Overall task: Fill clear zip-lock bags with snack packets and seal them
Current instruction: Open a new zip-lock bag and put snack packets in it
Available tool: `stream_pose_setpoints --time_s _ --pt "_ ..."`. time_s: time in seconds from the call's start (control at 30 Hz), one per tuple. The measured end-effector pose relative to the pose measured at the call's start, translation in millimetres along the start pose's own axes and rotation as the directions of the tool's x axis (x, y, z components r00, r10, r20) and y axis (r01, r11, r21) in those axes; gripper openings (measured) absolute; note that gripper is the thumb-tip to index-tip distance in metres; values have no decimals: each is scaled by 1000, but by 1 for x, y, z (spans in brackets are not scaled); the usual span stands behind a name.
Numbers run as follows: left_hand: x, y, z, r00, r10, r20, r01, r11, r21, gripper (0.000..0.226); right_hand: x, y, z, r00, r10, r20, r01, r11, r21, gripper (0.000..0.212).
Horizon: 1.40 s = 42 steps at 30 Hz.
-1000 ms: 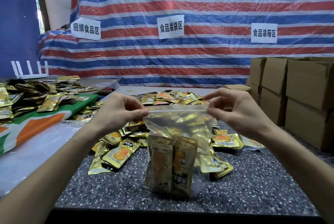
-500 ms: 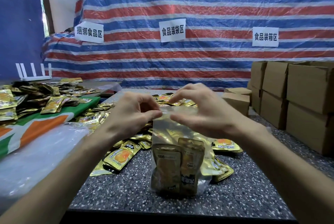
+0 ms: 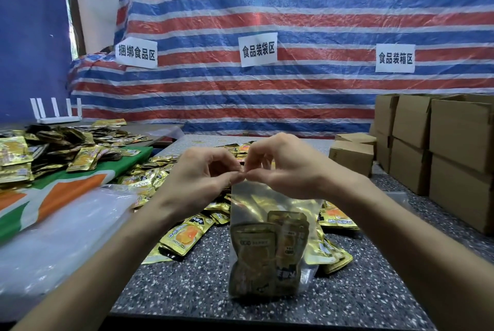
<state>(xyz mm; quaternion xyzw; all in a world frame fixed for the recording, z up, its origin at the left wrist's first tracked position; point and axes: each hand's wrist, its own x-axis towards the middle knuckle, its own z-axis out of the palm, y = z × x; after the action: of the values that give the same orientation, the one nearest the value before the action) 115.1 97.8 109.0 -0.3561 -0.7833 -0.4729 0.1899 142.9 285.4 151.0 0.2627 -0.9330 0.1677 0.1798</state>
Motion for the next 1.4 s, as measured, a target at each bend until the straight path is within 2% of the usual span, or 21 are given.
stream_pose_setpoints --time_s 0.17,0.33,0.5,0.83,0.93,1.07,1.17,1.23,1.3,1.4 --pt "0 -1 -3 996 -1 87 1 1000 3 5 -1 2 6 999 6 -33 -6 1000 17 8" --pt "-5 -3 2 1000 27 -7 -28 998 -61 9 -9 11 2 999 18 28 -21 995 94 13" --pt "-4 -4 6 996 10 -90 -20 993 -116 12 -23 24 -9 998 66 -2 -64 979 196 9" --pt "1 -12 8 989 -67 -129 47 987 -151 11 -66 67 -29 975 218 -52 -195 938 286 4" --pt "1 -15 6 987 -86 -136 68 989 -134 15 -90 88 -37 949 305 -72 -274 920 281 4" --pt "-8 -42 -30 920 -204 -335 160 975 -153 14 -149 128 -46 823 516 -238 -445 845 296 7" --pt "-10 -37 -21 951 -208 -230 175 972 -156 7 -160 119 -17 834 538 -122 -472 810 348 4" --pt "-5 -27 5 976 -177 -123 162 979 -122 16 -147 100 11 873 486 -43 -435 815 381 16" --pt "3 -15 29 992 -119 -46 114 989 -97 22 -129 78 35 909 415 38 -393 823 409 44" --pt "13 2 58 994 -109 21 111 969 -220 19 -112 51 61 909 397 128 -410 788 459 83"
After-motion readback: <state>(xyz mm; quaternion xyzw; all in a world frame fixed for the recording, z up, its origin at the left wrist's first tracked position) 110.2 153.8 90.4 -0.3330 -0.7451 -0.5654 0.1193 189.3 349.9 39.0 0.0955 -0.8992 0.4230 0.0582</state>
